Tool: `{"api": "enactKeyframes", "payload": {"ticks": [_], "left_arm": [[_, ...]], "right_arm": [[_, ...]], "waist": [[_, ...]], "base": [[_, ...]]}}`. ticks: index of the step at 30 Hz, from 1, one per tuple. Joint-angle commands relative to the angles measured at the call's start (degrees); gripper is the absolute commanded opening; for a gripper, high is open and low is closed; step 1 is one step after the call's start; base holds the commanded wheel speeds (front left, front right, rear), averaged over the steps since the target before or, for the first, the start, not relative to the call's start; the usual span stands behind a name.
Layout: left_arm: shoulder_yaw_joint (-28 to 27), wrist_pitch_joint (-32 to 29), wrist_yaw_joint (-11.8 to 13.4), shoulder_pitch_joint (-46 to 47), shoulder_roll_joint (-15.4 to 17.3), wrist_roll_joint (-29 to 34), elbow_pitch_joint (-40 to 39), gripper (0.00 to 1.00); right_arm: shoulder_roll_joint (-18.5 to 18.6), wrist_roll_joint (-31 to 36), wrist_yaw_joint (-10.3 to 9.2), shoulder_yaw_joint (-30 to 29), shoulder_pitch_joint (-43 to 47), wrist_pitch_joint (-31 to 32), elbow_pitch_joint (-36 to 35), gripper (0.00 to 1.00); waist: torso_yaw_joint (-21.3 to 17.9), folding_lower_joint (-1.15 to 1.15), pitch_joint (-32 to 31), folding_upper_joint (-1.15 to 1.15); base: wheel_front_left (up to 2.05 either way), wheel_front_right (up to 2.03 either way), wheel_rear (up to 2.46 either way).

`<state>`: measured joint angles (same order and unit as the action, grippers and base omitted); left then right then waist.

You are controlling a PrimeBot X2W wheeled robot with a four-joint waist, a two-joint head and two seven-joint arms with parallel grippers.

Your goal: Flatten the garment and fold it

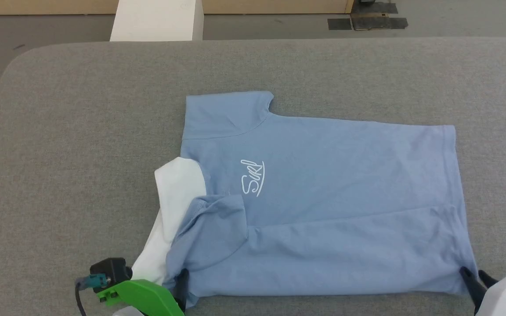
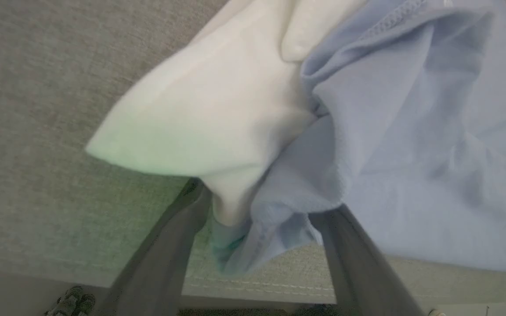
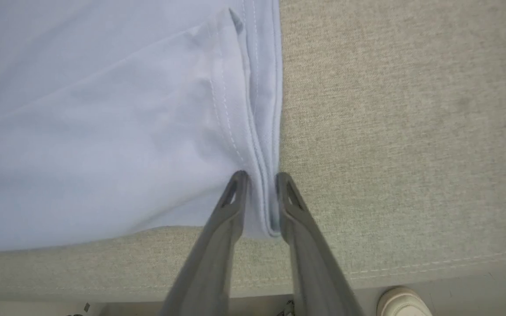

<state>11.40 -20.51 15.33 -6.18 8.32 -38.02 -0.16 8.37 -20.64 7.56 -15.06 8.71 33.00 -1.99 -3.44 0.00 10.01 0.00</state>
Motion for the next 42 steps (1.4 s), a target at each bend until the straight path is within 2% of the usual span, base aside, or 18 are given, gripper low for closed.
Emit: {"api": "enactKeyframes", "payload": {"ticks": [1,5,10,13,18,23,33,39,42], "left_arm": [[-0.72,0.36,-0.07,0.16,0.09,-0.4,0.41,1.0],[-1.41,1.04,-0.42,-1.36,-0.12,-1.5,-1.74,1.0],[-3.42,4.1,0.36,-3.81,0.5,-0.84,-7.7,1.0],[-4.34,7.36,0.39,-3.69,1.13,1.02,-11.48,1.0],[-4.02,14.47,-1.67,1.21,2.61,6.1,-16.12,1.0],[-2.42,18.18,-3.6,11.27,3.84,10.69,-14.11,1.0],[3.17,3.9,-9.07,37.77,9.53,15.08,-1.56,1.0],[4.82,-5.76,-11.11,48.64,10.29,14.05,5.8,1.0],[5.1,-9.6,-11.22,51.99,10.37,13.41,8.86,1.0]], "right_arm": [[0.13,0.09,-0.08,-0.12,-0.99,-0.46,-0.34,1.0],[0.33,-0.65,-0.08,-0.05,-0.44,-0.51,-1.73,1.0],[-0.14,-1.26,-0.08,-1.28,0.52,-1.01,-5.82,1.0],[-0.8,0.15,-0.08,-2.74,-0.15,-4.66,-9.26,1.0],[-2.13,3.73,-0.08,-2.46,-3.07,-13.7,-13.14,1.0],[-3.1,5.33,-0.08,-0.54,-5.59,-19.3,-13.81,1.0],[-3.52,5.88,-0.08,2.57,-8.72,-22.54,-12.81,1.0],[-3.29,5.38,-0.08,3.8,-11.37,-24.2,-11.6,1.0],[-3.21,5.14,-0.08,4.27,-12.39,-24.67,-10.82,1.0]], "waist": [[0.02,0.0,-0.19,0.0],[0.07,0.0,-0.82,0.0],[0.1,0.0,-1.44,0.0],[0.07,0.0,-1.27,0.0],[-0.41,0.0,0.15,0.0],[-1.0,0.0,2.43,0.0],[-4.29,0.0,9.48,0.0],[-6.73,0.0,13.7,0.0],[-7.77,0.0,15.39,0.0]], "base": [[0.0,0.0,0.0],[0.0,0.0,0.0],[0.0,0.0,0.0],[0.0,0.0,0.0],[0.0,0.0,0.0],[0.0,0.0,0.0],[0.0,0.0,0.0],[0.0,0.0,0.0],[0.0,0.0,0.0]]}}
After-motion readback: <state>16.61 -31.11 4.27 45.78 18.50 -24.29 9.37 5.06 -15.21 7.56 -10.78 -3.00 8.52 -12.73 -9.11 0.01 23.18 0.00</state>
